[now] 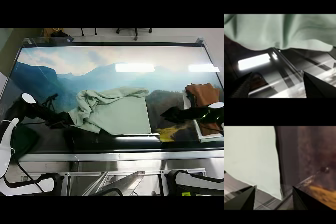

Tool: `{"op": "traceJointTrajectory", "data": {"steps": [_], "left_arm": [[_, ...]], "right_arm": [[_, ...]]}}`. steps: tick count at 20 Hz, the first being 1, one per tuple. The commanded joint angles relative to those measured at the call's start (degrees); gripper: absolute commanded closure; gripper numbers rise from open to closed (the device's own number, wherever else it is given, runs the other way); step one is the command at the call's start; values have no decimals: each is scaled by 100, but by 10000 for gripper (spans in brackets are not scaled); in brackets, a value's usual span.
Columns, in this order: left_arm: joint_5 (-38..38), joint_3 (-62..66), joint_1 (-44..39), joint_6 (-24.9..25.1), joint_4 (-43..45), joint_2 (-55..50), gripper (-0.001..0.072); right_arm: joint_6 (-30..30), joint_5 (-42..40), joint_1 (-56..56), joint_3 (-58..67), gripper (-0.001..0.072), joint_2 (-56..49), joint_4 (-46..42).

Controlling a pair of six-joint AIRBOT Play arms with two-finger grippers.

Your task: Fold the shirts.

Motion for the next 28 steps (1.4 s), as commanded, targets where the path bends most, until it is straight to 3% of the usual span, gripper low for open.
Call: {"op": "traceJointTrajectory", "data": {"steps": [1, 10, 11, 12, 13, 14, 15, 18, 20, 21, 24, 28], "left_arm": [[699, -398, 4, -76, -68, -98, 3], [1283, 37, -44, -122, -507, -614, 3], [1303, 173, -94, -168, -505, -608, 4], [1283, 293, -144, -201, -501, -608, 111], [1224, 396, -216, -197, -492, -608, 348], [1152, 487, -297, -181, -459, -608, 548], [1071, 557, -376, -179, -457, -608, 593], [584, 778, -566, -184, -455, -605, 594], [-15, 1086, -579, -238, -490, -590, 598], [-256, 1241, -579, -267, -542, -516, 687], [-708, 2013, -577, -326, -1165, 199, 688], [-420, 3488, -468, -391, -2791, 1497, 687]], "right_arm": [[-212, -750, 278, -839, 213, 168, -59], [-212, -1357, 1910, -890, 216, -723, 166], [-214, -1414, 2017, -887, 259, -723, 232], [-278, -1429, 2057, -870, 428, -723, 328], [-345, -1425, 2057, -866, 529, -710, 452], [-345, -1429, 2046, -861, 578, -673, 542], [-343, -1425, 2046, -848, 628, -629, 573], [-341, -1202, 2039, -706, 693, -382, 568], [-341, -986, 1989, -396, 694, -63, 573], [-339, -857, 1921, -146, 694, 103, 575], [-339, -433, 1484, 1362, 694, 772, 931], [-334, -356, 975, 4037, 695, 1443, 1351]]}}
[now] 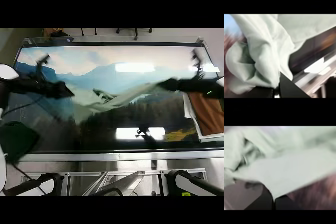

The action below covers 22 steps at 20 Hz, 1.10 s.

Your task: Fold the shirts.

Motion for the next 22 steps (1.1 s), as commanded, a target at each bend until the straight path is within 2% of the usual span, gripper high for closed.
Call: {"op": "traceJointTrajectory", "data": {"steps": [1, 3, 5, 8, 11, 13, 15, 17, 19, 21, 22], "left_arm": [[334, 1362, 168, -48, -1582, 1102, 687], [925, 2247, 442, -48, -1845, 1672, 687], [1346, 2966, 811, -50, -1624, 2155, 687], [1508, 3449, 1600, -98, -1110, 2780, 687], [1412, 2859, 2588, -96, -1088, 3311, 687], [1071, 2232, 3176, -103, -1198, 3488, 687], [769, 1419, 3501, -92, -1779, 3499, 687], [721, 509, 3303, 79, -2199, 3314, 686], [916, -315, 2455, 249, -1897, 2894, 687], [1692, -1067, 1220, 306, -931, 2284, 686], [2323, -1340, 575, 317, -348, 1849, 686]], "right_arm": [[4, 26, -387, 2260, 695, 557, 334], [2, -363, -522, 3357, 695, 739, 302], [4, -737, -612, 4118, 695, 857, 144], [0, -1080, -640, 4507, 695, 984, 96], [2, -1025, -643, 4503, 695, 916, 146], [2, -782, -640, 4485, 695, 667, 280], [0, -264, -640, 4286, 695, 240, 822], [-66, 334, -549, 3864, 694, -328, 1353], [-170, 439, -173, 3342, 694, -874, 1060], [-166, 155, 214, 2824, 694, -1381, 343], [-146, -120, 363, 2612, 695, -1622, 0]]}}
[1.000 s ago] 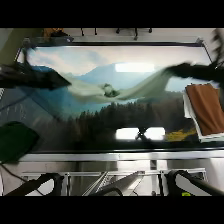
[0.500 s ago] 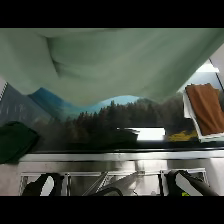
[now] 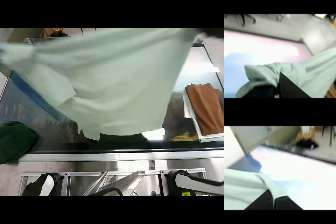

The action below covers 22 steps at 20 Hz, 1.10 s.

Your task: Fold the shirts.

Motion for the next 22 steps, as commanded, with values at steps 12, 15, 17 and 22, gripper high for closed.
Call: {"op": "traceJointTrajectory", "data": {"steps": [12, 15, 17, 22], "left_arm": [[282, 1744, -2302, -42, 1272, -5668, 678], [-525, 2339, -1926, -378, 1279, -5659, 12], [-1209, 2422, -1690, -518, 1285, -5545, 12], [-1628, 168, -1268, -203, 1331, -4234, 12]], "right_arm": [[254, -966, 579, -938, 395, -2894, -1246], [573, -378, 153, -935, 233, -2529, -1250], [741, 402, -310, -938, 234, -2275, -1287], [876, 1598, -1390, -1998, 237, -1657, -1294]]}}
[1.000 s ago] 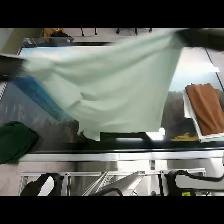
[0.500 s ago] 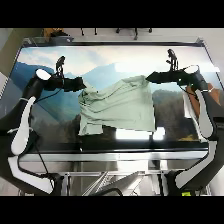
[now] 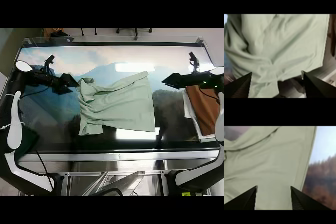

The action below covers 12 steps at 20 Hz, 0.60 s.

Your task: Fold the shirts.

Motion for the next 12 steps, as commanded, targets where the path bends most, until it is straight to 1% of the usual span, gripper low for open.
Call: {"op": "traceJointTrajectory", "data": {"steps": [1, 3, 6, 9, 12], "left_arm": [[-299, -1762, 317, 321, 35, 1014, 12], [79, -3193, 494, 380, 315, 1738, 12], [863, -4852, 684, 498, 404, 2343, 13], [1644, -5753, 474, 732, 299, 2472, 13], [2487, -6098, -2, 1110, -444, 2461, 13]], "right_arm": [[111, 811, -769, -1058, 237, 551, -76], [105, 699, -1102, -1991, 237, 957, -356], [-61, 225, -1263, -3056, 236, 1300, -632], [-221, -131, -1093, -3685, 236, 1290, -601], [-326, -514, -704, -4083, 236, 1241, -603]]}}
